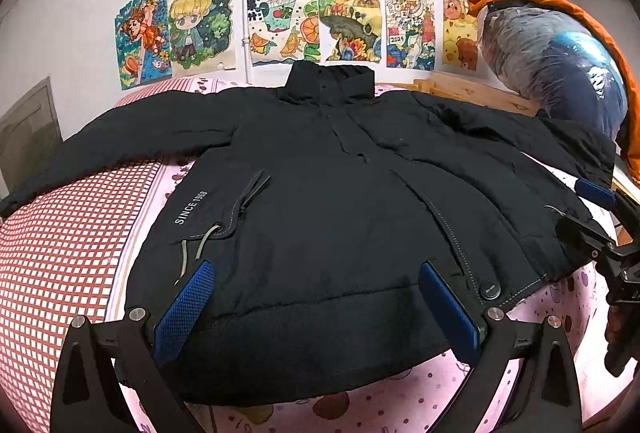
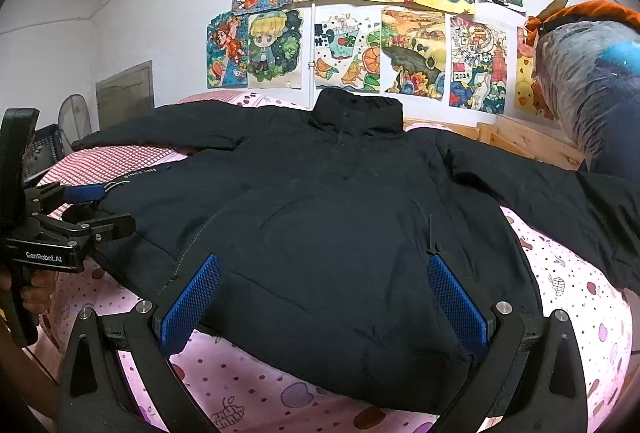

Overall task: Fold large clothes
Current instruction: 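Move the right gripper to the jacket sleeve and grasp its cuff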

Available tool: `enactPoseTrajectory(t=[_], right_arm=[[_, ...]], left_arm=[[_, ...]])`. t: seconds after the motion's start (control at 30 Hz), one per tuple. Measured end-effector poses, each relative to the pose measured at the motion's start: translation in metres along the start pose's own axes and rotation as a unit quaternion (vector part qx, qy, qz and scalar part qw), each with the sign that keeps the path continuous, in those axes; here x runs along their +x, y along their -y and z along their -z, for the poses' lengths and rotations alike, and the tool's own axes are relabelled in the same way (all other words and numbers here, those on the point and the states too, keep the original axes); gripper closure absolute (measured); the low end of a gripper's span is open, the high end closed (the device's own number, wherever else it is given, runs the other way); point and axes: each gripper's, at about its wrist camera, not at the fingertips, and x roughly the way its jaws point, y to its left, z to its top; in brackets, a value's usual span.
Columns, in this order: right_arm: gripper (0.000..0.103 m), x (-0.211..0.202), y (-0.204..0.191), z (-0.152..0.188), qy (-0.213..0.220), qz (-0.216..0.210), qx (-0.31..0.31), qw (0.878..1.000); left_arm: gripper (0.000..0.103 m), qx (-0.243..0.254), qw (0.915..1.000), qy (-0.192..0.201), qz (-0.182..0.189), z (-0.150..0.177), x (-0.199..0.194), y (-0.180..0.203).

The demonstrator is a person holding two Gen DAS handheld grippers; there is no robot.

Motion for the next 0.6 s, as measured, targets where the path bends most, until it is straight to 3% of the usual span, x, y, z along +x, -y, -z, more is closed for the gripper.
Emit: enactPoseTrajectory(t=[0.23,0.4,0.6], right_arm=[[0.001,0.016,0.016,-0.021,-0.071,0.028,-0.005,0.997],[0.001,0.023,0.042,-0.055,-0.093,0.068,-0.02,0.993],[0.001,0.049,0.085,-0.108,-0.146,0.124,0.044,0.98]], left_arm=[[0.0,-0.007,0.9979,-0.012,-0.063,-0.019,0.007,-0.007],[0.0,-0.031,0.9947,-0.056,-0.081,-0.044,0.025,-0.018],[0.0,0.011,0.9911,-0.072,-0.112,-0.1,0.042,-0.016]])
